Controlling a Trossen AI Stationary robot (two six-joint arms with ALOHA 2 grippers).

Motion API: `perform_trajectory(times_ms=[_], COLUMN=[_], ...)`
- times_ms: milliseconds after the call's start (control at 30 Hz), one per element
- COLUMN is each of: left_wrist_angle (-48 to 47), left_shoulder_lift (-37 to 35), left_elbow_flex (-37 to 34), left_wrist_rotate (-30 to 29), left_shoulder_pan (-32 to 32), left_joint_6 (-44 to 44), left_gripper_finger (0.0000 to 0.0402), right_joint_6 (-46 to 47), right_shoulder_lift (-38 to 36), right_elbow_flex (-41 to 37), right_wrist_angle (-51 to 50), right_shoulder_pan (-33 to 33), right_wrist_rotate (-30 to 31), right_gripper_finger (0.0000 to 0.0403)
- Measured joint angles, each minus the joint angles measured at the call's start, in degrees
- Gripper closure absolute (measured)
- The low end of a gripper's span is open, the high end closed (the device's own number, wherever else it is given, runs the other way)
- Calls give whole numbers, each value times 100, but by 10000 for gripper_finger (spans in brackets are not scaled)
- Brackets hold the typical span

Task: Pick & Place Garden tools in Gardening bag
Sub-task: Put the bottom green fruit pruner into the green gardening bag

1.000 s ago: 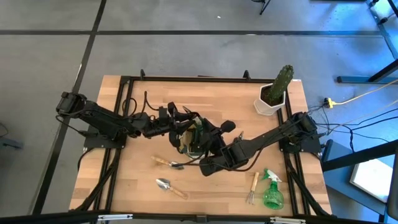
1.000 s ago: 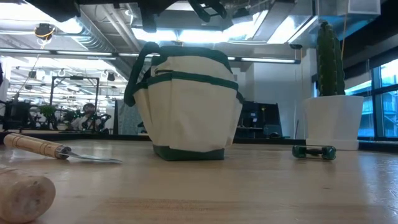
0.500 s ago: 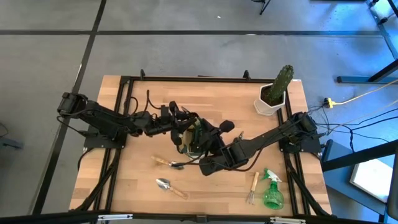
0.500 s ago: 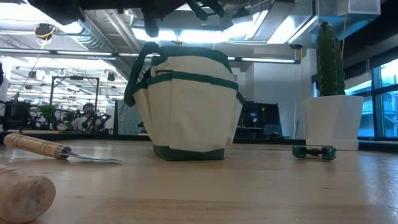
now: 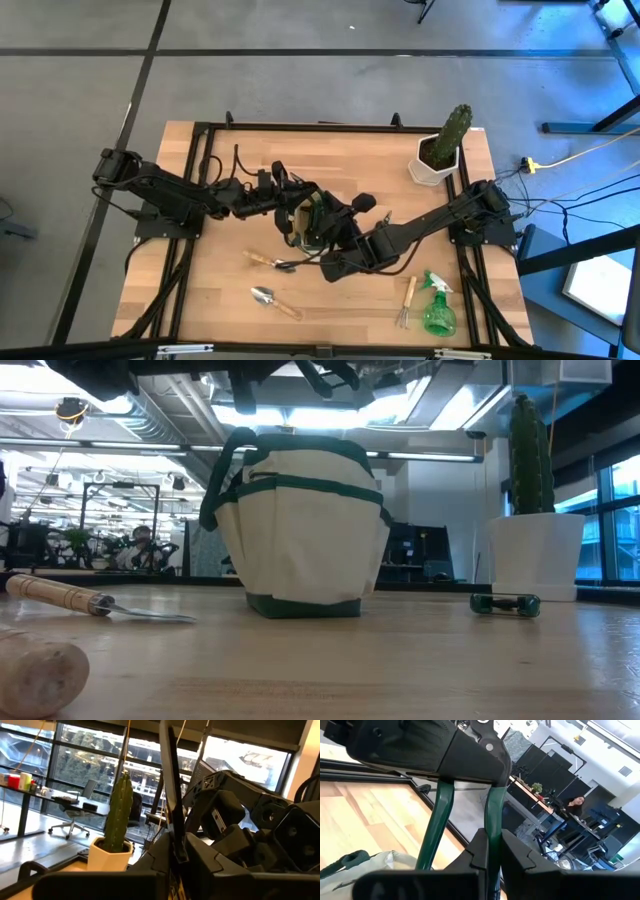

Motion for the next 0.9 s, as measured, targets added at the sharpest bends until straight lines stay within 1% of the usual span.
perform_trajectory(times_ms=[200, 267, 367, 467, 533, 600, 733, 900], left_wrist_angle=[-16, -51, -240, -569, -679, -766, -863, -909], left_shoulder_lift=[-2, -36, -145, -347, -481, -575, -629, -837], left_elbow_flex=[-1, -13, -13, -13, -13, -13, -13, 0], left_wrist_rotate=[-23, -39, 24, -166, -292, -367, -528, -537], left_shoulder_pan=[-33, -77, -166, -289, -375, -469, -622, -657], left_joint_6=[38, 51, 154, 316, 399, 473, 586, 524], left_gripper_finger=[373, 373, 373, 373, 373, 373, 373, 373], right_joint_6=[-340, -535, -742, -835, -830, -715, -838, -895], right_shoulder_lift=[-2, -10, -12, -2, -4, -4, -13, -27], right_elbow_flex=[0, 0, 9, 9, 15, 15, 22, 0], right_wrist_angle=[7, 3, -20, -10, 28, 3, -132, -223], right_shoulder_pan=[0, 0, 2, 29, 41, 49, 108, 292], right_wrist_rotate=[-104, -220, -701, -1153, -1262, -1236, -1470, -1775], right_gripper_finger=[378, 367, 317, 253, 214, 183, 145, 134])
